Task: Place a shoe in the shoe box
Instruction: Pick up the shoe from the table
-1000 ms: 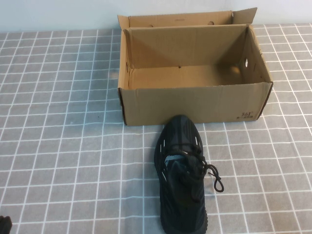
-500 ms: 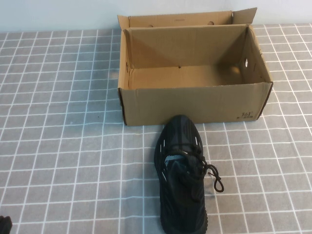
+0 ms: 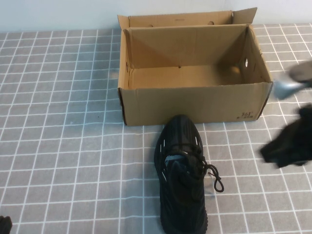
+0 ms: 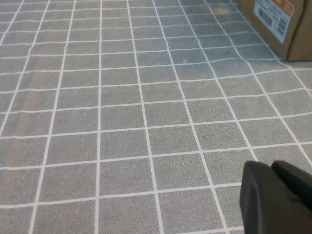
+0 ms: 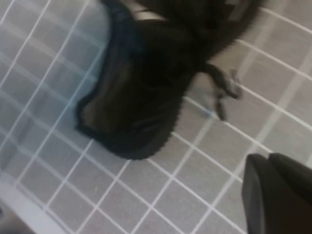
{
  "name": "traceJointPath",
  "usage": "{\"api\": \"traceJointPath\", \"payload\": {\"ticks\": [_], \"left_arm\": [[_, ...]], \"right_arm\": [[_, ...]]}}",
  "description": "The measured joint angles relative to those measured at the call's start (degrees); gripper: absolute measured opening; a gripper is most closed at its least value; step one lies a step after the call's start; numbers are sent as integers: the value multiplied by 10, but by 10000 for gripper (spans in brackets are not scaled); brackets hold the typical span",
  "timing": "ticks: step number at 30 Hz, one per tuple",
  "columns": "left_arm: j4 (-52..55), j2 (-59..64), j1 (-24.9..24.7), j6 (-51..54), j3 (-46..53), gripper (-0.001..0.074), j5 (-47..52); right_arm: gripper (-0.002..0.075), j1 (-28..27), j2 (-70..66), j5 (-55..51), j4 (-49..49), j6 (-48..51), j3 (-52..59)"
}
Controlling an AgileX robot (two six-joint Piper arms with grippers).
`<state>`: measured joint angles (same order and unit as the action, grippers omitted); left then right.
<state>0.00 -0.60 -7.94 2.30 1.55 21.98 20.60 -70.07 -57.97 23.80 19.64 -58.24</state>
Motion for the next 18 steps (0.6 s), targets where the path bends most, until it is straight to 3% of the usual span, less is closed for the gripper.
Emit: {"api": "traceJointPath", "payload": {"ticks": [5, 8, 10, 16, 18], "left_arm": [[0, 0, 0, 0, 0, -1, 0], [0, 0, 0, 0, 0, -1, 0], [0, 0, 0, 0, 0, -1, 0], [0, 0, 0, 0, 0, -1, 0], [0, 0, 0, 0, 0, -1, 0]], "right_arm": [[-14, 139, -88, -14, -45, 48, -85], [21, 189, -135, -21, -56, 83, -130], [79, 207, -164, -23, -65, 106, -159], [360, 216, -229, -19, -111, 133, -223], [398, 216, -250, -15, -141, 134, -240]]}}
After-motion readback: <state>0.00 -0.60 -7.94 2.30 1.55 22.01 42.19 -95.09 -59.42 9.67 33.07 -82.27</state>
